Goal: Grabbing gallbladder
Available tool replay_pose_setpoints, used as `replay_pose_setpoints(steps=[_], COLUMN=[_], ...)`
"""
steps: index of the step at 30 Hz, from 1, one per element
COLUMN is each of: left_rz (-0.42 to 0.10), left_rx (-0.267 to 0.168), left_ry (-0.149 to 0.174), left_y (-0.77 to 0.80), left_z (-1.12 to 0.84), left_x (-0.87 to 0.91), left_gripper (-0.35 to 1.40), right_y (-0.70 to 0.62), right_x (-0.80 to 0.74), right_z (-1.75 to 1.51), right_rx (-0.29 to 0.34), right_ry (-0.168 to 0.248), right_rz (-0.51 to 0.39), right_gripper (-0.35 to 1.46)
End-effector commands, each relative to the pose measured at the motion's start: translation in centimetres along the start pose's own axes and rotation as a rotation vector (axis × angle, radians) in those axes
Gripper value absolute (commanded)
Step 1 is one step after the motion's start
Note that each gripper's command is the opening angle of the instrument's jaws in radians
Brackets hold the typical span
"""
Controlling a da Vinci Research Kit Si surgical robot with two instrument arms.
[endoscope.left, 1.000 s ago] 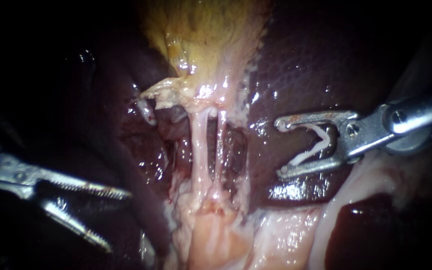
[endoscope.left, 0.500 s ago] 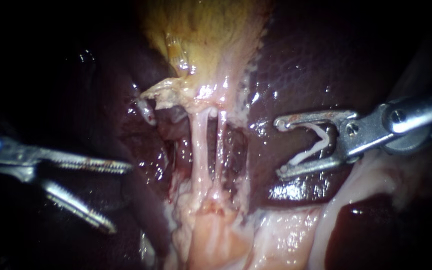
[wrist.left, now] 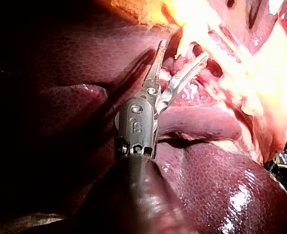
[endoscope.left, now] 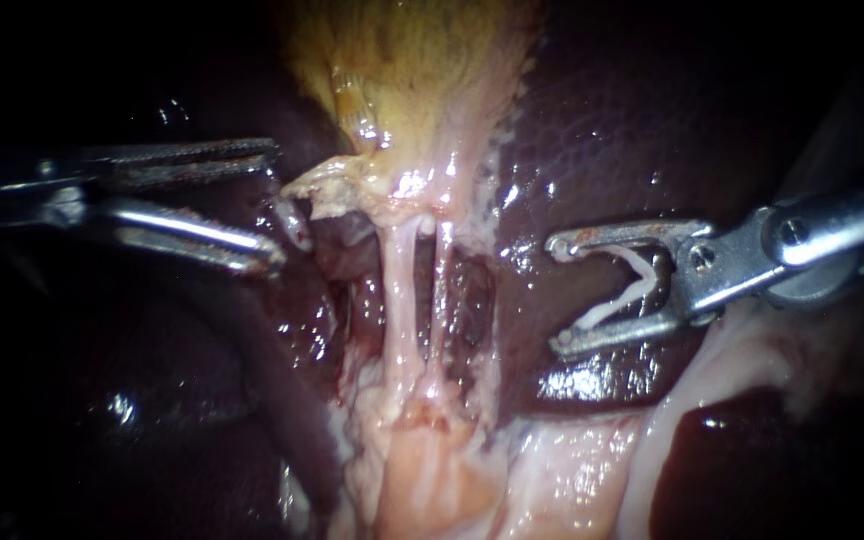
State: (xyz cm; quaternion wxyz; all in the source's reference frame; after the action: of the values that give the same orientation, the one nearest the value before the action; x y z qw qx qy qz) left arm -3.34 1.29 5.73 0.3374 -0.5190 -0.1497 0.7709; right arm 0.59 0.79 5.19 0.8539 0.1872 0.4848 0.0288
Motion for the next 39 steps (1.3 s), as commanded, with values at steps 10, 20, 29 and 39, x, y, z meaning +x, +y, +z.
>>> replay_pose_setpoints(steps=[10, 20, 29, 39], left_rz=[-0.002, -0.001, -0.046, -0.078], left_rx=[0.001, -0.017, -0.024, -0.075], left_ry=[0.02, 0.011, -0.051, -0.059], left_y=[-0.01, -0.12, -0.09, -0.04], left_z=[0.23, 0.23, 0.14, -0.38], left_x=[0.01, -0.03, -0.02, 0.36], left_gripper=[0.07, -0.35, -0.35, -0.35], right_y=[0.0, 0.0, 0.0, 0.0], right_x=[0.0, 0.0, 0.01, 0.01], right_z=[0.0, 0.0, 0.0, 0.0], right_rx=[0.0, 0.0, 0.0, 0.0], right_ry=[0.0, 0.0, 0.0, 0.0], right_rz=[0.0, 0.0, 0.0, 0.0], right_gripper=[0.44, 0.44, 0.44, 0.44])
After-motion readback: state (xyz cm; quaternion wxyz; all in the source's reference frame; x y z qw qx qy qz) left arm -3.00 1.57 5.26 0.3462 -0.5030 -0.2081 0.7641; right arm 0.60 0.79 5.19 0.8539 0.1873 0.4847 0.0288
